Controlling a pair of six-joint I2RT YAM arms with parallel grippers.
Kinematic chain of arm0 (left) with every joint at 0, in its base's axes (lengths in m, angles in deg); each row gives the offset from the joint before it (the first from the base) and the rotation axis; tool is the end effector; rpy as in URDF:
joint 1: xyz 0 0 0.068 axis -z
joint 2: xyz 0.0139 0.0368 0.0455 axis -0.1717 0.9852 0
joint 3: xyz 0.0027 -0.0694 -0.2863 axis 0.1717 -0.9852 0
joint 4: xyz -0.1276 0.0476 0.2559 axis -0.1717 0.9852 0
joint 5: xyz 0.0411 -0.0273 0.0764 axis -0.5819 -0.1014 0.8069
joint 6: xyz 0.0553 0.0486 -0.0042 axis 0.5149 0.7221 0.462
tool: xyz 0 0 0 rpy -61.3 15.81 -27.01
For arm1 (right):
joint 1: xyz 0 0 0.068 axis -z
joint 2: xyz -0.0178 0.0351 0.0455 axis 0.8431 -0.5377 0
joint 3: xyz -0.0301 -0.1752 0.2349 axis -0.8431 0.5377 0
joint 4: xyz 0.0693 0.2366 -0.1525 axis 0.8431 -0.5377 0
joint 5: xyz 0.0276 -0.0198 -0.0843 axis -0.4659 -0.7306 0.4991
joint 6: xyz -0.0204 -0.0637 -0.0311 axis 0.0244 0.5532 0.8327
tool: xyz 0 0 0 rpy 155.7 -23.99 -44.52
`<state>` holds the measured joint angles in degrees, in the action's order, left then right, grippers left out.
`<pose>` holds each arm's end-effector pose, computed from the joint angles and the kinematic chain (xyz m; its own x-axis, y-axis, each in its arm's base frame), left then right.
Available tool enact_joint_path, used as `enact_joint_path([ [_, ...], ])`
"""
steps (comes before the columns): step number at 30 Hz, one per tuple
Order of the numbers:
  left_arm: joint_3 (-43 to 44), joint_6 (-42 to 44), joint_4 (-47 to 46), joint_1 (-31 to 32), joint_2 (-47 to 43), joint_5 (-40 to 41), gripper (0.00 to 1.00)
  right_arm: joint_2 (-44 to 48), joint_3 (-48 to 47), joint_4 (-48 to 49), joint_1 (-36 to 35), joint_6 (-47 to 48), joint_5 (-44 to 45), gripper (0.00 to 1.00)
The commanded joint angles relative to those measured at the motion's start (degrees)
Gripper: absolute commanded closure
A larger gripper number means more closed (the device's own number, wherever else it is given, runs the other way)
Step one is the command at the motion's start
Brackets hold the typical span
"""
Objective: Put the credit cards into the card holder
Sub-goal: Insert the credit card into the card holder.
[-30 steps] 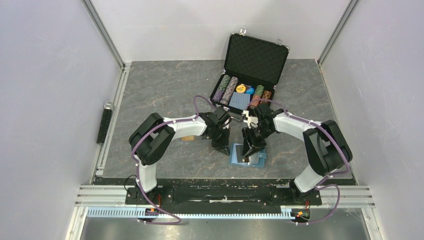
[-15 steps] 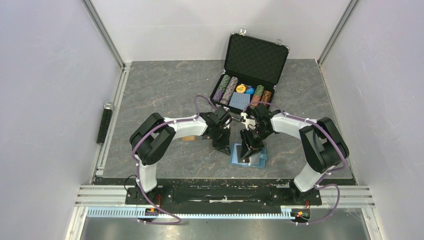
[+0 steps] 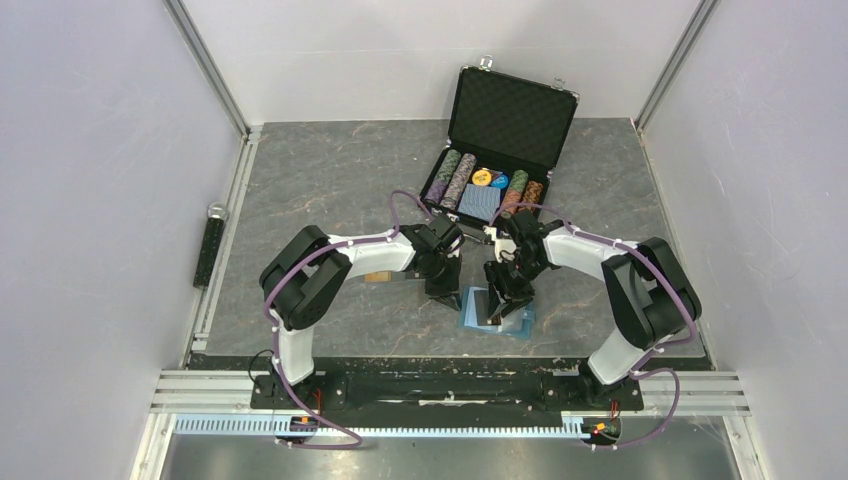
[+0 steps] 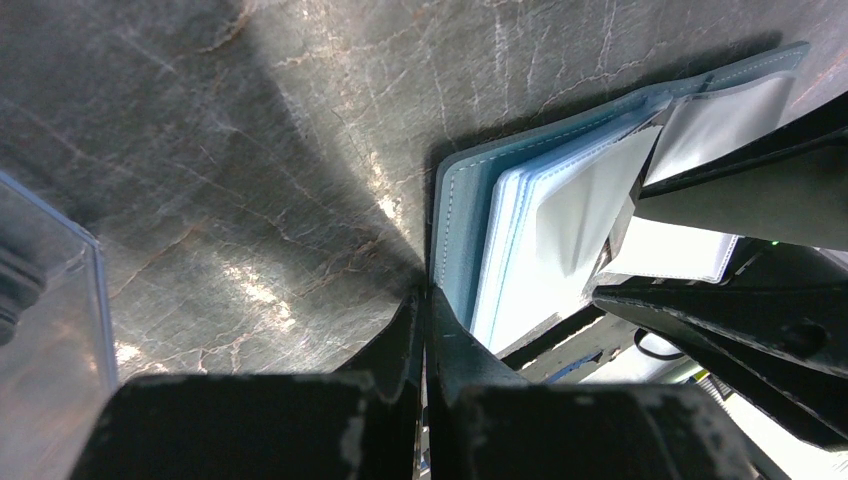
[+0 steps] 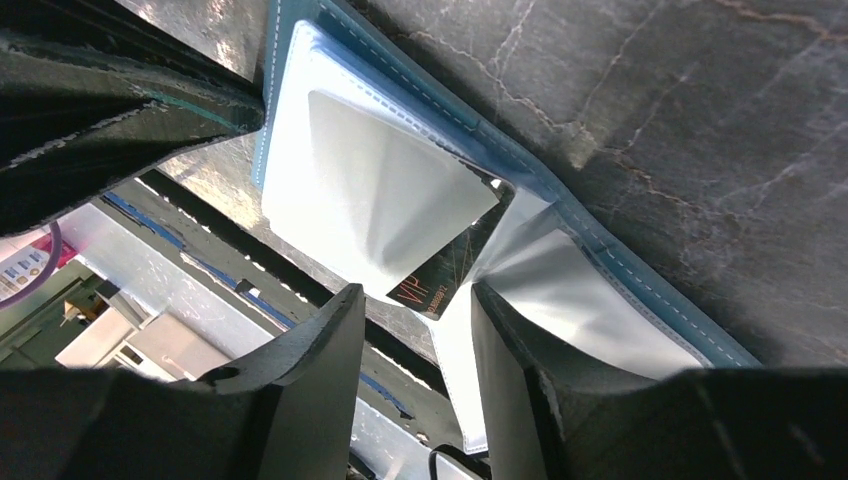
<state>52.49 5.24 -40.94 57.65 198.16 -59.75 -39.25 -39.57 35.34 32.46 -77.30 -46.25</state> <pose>0.2573 -0.3168 0.1153 -0.9873 0.1531 -0.0436 0.1544 0.8547 -0.4955 0.2515 0.1515 0.1213 -0.9542 -0.2983 -0.0214 -0.2672 0.8179 0.5095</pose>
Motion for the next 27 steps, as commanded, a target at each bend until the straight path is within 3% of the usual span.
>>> enact_joint_path([
  [1,1.52,1.48,-0.36,0.66,0.71,-0.14,0.98,-0.64,0.80,1.74,-0.31,1.28,-1.95,0.56],
  [13,1.80,1.35,-0.10,0.66,0.57,-0.06,0.98,-1.87,-1.54,3.93,-1.04,-0.83,-10.06,0.69],
  [23,2.01,1.30,0.62,0.65,-1.41,1.54,0.97,-3.04,-3.28,2.12,-1.55,0.59,-4.29,0.73],
  [27,2.28,2.15,2.70,0.41,-2.72,4.03,0.89,-2.39,-5.31,-0.66,-1.53,2.10,-0.34,0.69],
])
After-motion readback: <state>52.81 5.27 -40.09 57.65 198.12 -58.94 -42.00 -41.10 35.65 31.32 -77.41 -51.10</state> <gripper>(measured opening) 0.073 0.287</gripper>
